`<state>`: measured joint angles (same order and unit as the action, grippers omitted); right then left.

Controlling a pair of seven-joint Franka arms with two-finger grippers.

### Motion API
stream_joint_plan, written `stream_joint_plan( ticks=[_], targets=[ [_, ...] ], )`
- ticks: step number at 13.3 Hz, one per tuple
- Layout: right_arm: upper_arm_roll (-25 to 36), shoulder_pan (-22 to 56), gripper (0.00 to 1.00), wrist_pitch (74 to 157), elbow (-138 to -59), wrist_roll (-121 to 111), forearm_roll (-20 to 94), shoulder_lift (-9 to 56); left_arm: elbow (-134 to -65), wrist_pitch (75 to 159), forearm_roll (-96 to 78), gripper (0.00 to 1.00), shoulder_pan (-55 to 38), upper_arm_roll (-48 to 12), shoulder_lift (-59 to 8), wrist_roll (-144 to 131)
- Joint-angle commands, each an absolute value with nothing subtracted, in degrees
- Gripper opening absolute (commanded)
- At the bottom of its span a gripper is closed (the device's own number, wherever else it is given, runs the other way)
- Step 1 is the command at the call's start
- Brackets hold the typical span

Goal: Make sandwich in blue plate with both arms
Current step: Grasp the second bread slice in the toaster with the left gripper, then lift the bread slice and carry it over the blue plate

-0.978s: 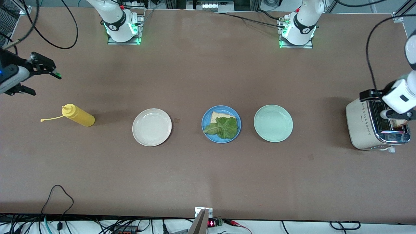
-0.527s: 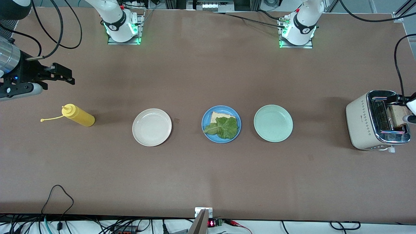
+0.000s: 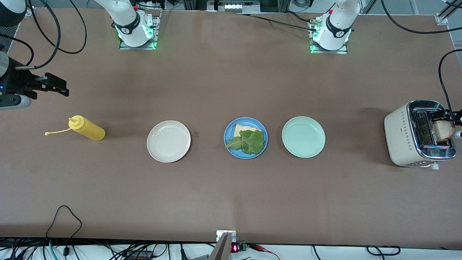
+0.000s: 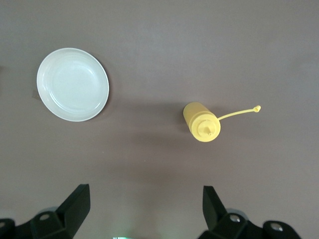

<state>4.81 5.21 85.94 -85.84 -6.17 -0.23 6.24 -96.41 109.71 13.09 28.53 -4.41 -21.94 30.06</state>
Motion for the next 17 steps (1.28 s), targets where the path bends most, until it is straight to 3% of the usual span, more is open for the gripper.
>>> stream_joint_plan(
  ticks=[1,6,10,13,17],
  targets=[
    [4.7,3.4,1.0,83.9,-86.0,-5.6,-0.4,5.6,-94.4,108.7,12.4,0.03,29.3,-5.3,-22.5,31.8],
    [4.8,3.1,1.0,84.3,-80.3,-5.5,-0.6,8.5,-92.8,108.1,12.5,0.0,28.9,-5.6,-21.7,31.7],
    [5.1,2.9,1.0,83.7,-80.0,-4.7,-0.4,8.1,-81.8,88.7,12.2,0.0,26.8,-8.6,-20.5,30.4],
    [5.4,2.7,1.0,83.7,-80.5,-4.7,-0.8,8.6,-78.1,76.5,12.2,0.0,25.1,-17.5,-20.5,29.8],
    [5.4,3.1,1.0,84.8,-80.5,-5.4,-1.0,9.1,-79.1,75.2,1.6,0.0,20.7,-29.1,-22.7,7.3]
  ],
)
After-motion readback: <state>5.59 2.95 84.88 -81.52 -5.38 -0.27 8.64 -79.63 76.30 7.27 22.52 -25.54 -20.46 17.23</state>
